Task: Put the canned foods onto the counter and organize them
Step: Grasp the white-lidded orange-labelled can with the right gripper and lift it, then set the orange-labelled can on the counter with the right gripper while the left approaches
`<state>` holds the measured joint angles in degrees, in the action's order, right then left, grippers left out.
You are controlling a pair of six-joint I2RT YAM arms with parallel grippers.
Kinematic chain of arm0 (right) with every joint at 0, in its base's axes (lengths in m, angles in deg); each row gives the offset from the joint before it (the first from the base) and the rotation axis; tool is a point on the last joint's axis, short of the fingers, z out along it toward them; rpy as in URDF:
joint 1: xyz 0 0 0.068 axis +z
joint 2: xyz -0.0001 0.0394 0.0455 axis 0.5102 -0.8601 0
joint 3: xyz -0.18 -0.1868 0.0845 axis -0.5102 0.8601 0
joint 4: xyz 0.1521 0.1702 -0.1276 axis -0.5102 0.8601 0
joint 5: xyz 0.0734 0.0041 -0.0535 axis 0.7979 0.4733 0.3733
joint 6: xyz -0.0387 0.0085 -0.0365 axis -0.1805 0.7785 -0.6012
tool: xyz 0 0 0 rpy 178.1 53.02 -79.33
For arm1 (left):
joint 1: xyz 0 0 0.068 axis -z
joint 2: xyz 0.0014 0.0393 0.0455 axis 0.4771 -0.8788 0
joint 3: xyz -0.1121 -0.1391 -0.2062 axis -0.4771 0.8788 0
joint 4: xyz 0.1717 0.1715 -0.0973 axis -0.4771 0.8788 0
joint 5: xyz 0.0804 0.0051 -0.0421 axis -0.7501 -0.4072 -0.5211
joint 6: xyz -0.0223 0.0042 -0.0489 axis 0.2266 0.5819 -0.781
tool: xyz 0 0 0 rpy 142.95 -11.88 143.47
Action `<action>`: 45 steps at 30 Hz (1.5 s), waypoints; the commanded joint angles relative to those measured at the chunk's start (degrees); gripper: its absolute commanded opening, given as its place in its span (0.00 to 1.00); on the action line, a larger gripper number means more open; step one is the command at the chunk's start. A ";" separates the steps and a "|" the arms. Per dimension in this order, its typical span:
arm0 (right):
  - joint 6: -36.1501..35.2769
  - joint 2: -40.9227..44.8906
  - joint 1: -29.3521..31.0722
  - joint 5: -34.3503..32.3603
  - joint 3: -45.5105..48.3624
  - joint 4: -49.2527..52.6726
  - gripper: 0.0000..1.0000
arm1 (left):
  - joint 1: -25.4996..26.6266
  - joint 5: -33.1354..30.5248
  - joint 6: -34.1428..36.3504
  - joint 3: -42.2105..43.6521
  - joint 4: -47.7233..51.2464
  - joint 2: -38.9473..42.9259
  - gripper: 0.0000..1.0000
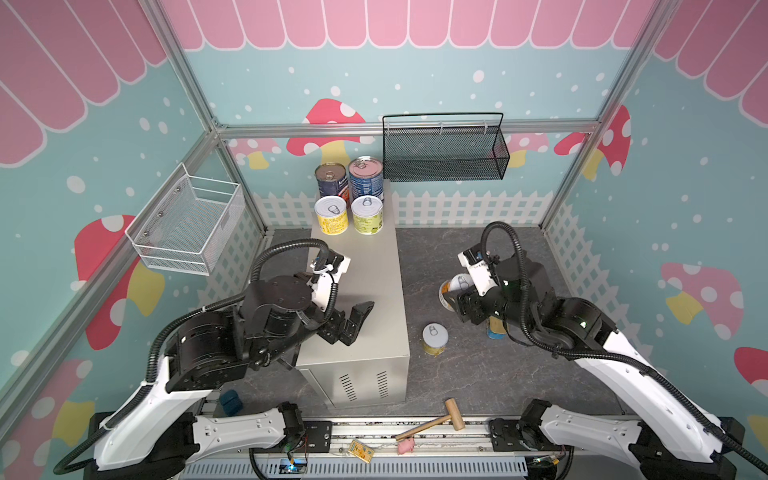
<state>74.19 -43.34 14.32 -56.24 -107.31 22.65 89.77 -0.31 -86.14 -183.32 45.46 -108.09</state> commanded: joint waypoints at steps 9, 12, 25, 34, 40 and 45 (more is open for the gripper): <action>-12.20 -24.03 0.60 16.60 -38.10 10.40 0.68 | -0.82 0.12 6.87 -8.15 11.10 1.11 0.99; -13.94 -30.59 1.47 18.50 -47.95 14.96 0.68 | -0.88 0.54 8.49 -9.86 11.63 0.92 0.99; -15.71 -40.85 9.83 18.22 -56.18 15.92 0.70 | -0.93 -1.51 9.30 -11.15 12.21 1.81 0.99; -15.36 -45.57 12.07 16.85 -57.64 12.24 0.74 | -0.98 -2.27 8.25 -6.35 10.52 2.91 0.99; -15.92 -46.35 12.09 17.18 -58.73 10.71 0.79 | -0.91 -2.93 6.96 -4.07 9.02 3.51 0.99; -16.08 -48.07 12.05 16.90 -58.96 8.41 0.81 | -0.97 -2.62 6.42 -3.52 7.52 4.33 0.99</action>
<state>59.51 -90.18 26.12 -38.73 -165.03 33.12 89.20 -2.21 -78.89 -187.43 54.44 -104.72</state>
